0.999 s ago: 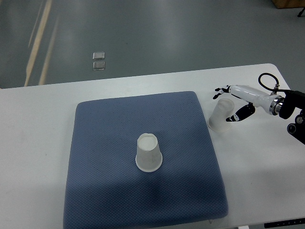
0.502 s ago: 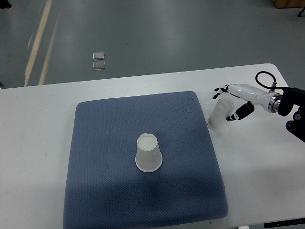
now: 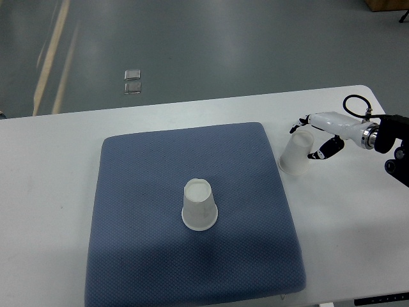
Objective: Stack paper cups
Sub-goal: 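Close the right hand's fingers around the white paper cup, then lift the cup with the right hand and carry it over the cup on the pad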
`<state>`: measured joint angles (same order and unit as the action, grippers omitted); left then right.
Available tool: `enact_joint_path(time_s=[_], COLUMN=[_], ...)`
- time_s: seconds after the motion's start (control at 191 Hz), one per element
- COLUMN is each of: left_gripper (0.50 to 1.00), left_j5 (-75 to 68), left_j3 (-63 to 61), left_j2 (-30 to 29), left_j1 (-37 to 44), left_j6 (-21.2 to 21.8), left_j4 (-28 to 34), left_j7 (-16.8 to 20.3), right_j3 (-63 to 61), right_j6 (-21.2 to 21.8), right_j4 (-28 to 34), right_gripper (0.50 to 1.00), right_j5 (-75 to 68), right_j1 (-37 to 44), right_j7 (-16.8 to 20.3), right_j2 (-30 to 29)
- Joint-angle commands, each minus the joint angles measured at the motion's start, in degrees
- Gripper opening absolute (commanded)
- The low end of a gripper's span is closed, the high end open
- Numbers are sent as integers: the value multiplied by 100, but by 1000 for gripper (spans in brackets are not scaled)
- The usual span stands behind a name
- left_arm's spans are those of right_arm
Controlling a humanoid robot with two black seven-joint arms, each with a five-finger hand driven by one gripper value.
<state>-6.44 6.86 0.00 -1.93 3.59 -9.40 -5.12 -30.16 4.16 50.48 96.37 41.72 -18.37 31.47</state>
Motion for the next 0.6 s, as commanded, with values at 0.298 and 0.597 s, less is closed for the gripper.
enact_joint_path(time_s=[0.298,0.597], left_gripper=[1000,1000], left_j5=[3,-6], left_j3=[-1,-1], left_j2=[0,0], left_j1=[0,0], left_j6=[1,1], left_j4=[0,0], left_j7=[-6,3], right_j3=[1,-87], right_j6=[42,15], right_j4=[5,76], right_gripper=[662,584], right_j5=[5,-65], right_j1=[3,64], right_j7=[-53,-70], right_j2=[61,96])
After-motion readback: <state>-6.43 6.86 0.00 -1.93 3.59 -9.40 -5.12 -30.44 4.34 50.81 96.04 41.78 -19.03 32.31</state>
